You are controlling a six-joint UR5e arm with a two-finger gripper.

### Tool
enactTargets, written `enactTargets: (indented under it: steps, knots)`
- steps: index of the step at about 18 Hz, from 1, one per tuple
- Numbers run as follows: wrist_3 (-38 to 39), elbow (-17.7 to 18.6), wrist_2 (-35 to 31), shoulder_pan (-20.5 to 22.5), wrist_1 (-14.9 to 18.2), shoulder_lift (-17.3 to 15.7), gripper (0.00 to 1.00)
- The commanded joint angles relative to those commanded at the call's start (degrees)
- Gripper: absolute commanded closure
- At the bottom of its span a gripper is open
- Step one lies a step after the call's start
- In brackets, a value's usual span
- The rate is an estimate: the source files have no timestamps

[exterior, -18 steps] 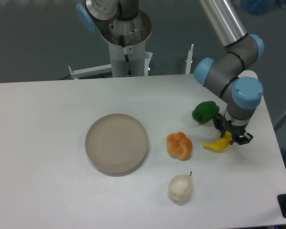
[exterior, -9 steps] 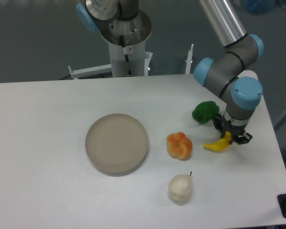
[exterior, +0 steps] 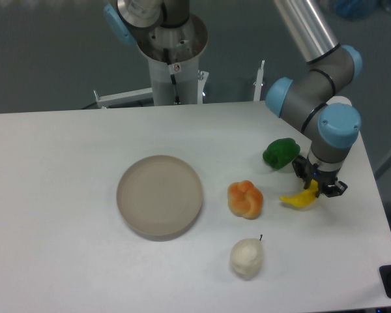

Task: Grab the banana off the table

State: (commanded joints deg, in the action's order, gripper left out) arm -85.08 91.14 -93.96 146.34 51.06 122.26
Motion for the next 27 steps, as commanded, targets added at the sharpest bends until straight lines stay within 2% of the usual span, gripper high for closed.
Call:
enactTargets:
  steps: [5,7,12,20,27]
  knots:
    - [0.2,-3.1,1.2,-0.8,1.0,-1.1,0.67]
    - [0.6,-5.8,1.1,-2.3,1.3,-1.2,0.67]
    - [1.2,-10.0,1.1,-4.7,1.7,-1.1,0.67]
    - [1.6,-12.0,0.6,-5.8,1.7,-1.1,0.67]
    - [1.6,-12.2,0.6,-5.9,1.6,-0.9,0.67]
